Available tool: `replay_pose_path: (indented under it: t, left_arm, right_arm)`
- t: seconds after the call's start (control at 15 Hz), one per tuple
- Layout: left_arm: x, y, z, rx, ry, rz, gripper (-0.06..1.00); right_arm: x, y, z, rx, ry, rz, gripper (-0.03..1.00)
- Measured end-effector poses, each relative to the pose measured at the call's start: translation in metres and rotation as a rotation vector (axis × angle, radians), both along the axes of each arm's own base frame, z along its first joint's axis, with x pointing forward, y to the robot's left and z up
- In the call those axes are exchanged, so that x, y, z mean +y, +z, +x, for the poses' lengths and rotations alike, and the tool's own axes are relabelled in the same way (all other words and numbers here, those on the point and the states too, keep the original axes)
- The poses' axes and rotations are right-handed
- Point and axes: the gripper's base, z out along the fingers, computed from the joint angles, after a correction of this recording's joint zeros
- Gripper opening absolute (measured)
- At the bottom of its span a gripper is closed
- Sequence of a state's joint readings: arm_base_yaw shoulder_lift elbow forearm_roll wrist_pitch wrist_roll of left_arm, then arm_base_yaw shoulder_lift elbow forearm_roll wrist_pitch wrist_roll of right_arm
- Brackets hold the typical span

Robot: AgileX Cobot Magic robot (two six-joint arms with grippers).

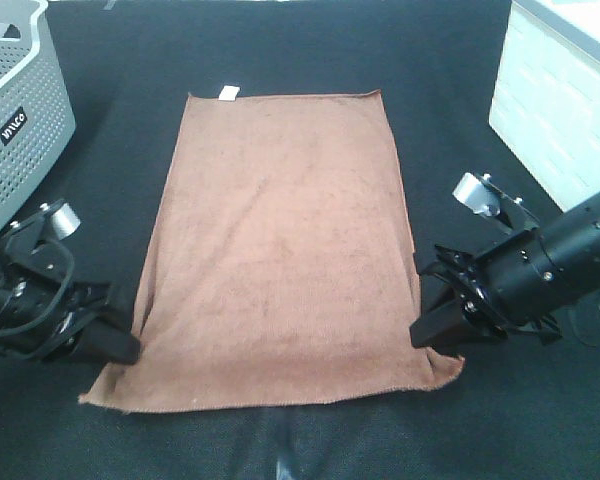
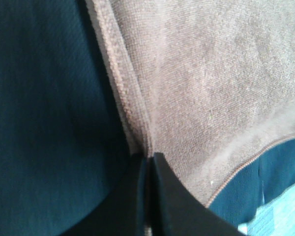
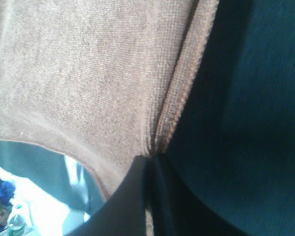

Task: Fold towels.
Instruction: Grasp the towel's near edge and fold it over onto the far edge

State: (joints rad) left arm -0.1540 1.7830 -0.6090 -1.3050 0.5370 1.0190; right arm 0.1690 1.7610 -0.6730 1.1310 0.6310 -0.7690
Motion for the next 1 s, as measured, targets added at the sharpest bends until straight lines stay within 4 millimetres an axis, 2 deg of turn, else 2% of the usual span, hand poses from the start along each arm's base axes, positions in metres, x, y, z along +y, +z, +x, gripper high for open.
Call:
replay_pose_path:
  t: [0.4,0.53,0.73,0.8,1.0]
  left_arm:
    - [0.007,0.016,-0.051,0.01,-0.009,-0.005,0.0]
    - [0.009,0.016,-0.063,0.021,-0.01,-0.01,0.0]
    - [0.009,0.016,-0.063,0.016,0.008,-0.009,0.0]
    - [0.009,0.018,-0.059,0.0,0.016,-0.003,0.0]
    - [0.007,0.037,-0.026,-0.12,0.036,0.0,0.0]
  right_arm:
    - [-0.009,-0.001,-0.055,0.09,-0.001,-0.006,0.0]
    - [-0.01,-0.002,-0.065,0.101,0.001,-0.008,0.0]
    - [-0.011,0.0,-0.066,0.089,0.008,-0.009,0.0]
    - [-0.01,0.004,-0.06,0.064,0.028,-0.013,0.0]
    - [-0.006,0.027,-0.024,-0.057,0.048,-0.028,0.0]
